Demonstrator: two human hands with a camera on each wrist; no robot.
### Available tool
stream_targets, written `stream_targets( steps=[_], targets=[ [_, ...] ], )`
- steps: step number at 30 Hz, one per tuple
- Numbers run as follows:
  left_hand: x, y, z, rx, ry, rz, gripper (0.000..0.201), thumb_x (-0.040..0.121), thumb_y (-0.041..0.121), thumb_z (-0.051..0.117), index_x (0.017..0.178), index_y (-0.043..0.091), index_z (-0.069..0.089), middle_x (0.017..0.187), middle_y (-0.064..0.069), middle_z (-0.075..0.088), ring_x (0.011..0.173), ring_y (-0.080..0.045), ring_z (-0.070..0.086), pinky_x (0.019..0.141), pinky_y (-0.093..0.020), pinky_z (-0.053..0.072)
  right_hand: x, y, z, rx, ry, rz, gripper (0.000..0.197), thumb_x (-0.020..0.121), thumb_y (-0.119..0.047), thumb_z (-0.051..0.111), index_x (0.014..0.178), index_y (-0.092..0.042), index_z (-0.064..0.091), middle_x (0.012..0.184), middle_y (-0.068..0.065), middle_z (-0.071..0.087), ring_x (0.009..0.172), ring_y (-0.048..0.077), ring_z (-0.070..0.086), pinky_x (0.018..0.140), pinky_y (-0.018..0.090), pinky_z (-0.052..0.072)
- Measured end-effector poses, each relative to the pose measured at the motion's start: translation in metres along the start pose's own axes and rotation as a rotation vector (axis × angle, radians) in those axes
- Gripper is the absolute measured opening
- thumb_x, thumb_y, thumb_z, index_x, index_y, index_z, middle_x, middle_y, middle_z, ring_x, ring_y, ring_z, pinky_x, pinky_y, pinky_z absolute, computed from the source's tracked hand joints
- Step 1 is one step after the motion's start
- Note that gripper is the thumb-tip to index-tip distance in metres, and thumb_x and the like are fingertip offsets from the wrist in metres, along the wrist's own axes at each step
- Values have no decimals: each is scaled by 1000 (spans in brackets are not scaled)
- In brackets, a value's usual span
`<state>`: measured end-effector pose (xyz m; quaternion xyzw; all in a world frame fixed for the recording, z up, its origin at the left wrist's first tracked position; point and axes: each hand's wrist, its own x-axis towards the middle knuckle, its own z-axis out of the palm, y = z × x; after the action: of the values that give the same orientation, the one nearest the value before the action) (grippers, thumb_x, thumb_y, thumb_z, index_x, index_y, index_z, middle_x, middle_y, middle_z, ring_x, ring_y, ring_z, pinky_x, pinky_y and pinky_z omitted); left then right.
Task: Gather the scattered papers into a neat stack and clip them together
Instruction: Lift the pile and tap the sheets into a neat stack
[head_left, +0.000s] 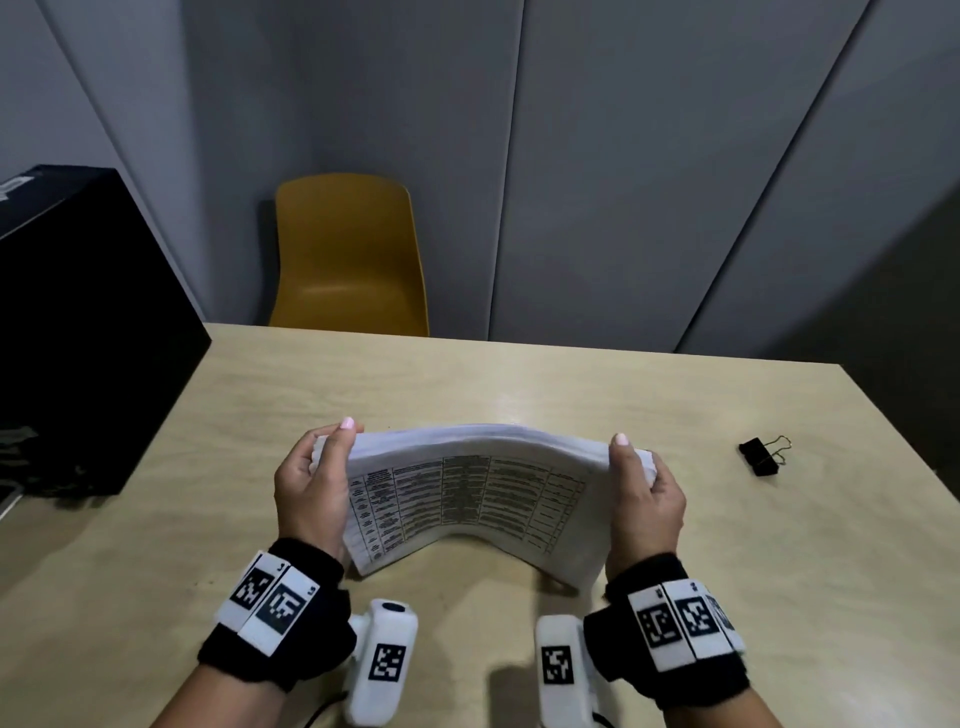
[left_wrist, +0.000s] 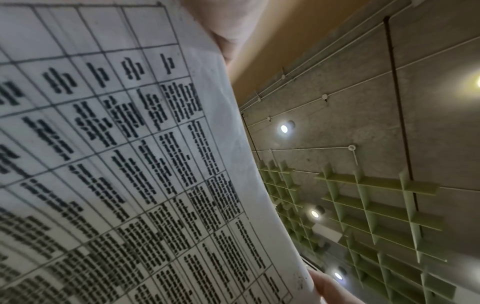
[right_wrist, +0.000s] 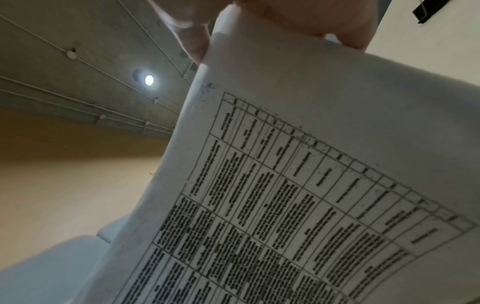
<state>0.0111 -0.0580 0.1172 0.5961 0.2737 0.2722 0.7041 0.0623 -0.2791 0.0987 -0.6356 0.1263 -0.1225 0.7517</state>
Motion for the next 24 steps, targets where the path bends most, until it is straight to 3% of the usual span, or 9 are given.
stream_targets(
  steps=[4,9,12,15,20,24],
  targets=[
    [3,-3,0,2,12,-6,22,89,29,56,73,15,61,45,14,59,42,1,55,41,-12,43,-3,3,-1,32,19,8,31,79,-38,62,59,-17,50,46,-14,48,55,6,44,58,25,37],
    [3,-5,-1,30,30,12,28,88,34,56,67,17,64,46,11,59,42,1,55,41,-11,43,-4,0,0,43,42,16,30,70,-42,59,58,-16,51,54,-7,46,61,14,42,62,28,35],
    [3,-4,-1,55,39,13,32,88,35,57,62,17,62,42,11,57,42,-1,54,42,-13,43,-3,-3,0,25,64,16,36,75,-42,63,54,-16,51,56,-2,43,61,15,40,59,28,33],
    [1,-5,-1,45,50,-7,31,86,35,59,60,17,59,53,2,55,52,-16,55,54,-24,44,-4,-3,0,20,63,57,29,72,-36,65,52,-18,55,50,-6,47,56,15,43,55,25,36],
    [-3,-2,-1,38,27,-16,31,88,34,57,63,15,56,60,-4,52,40,-3,54,51,-23,43,-6,1,0,46,40,38,16,66,-33,59,55,-22,60,47,-13,52,58,13,43,55,24,36],
    [0,-2,-1,38,37,-8,31,88,35,57,65,15,60,62,-5,54,54,-16,57,58,-28,45,-6,3,-4,26,32,-13,12,70,-28,59,60,-23,63,52,-18,59,62,10,48,55,19,41]
  ],
)
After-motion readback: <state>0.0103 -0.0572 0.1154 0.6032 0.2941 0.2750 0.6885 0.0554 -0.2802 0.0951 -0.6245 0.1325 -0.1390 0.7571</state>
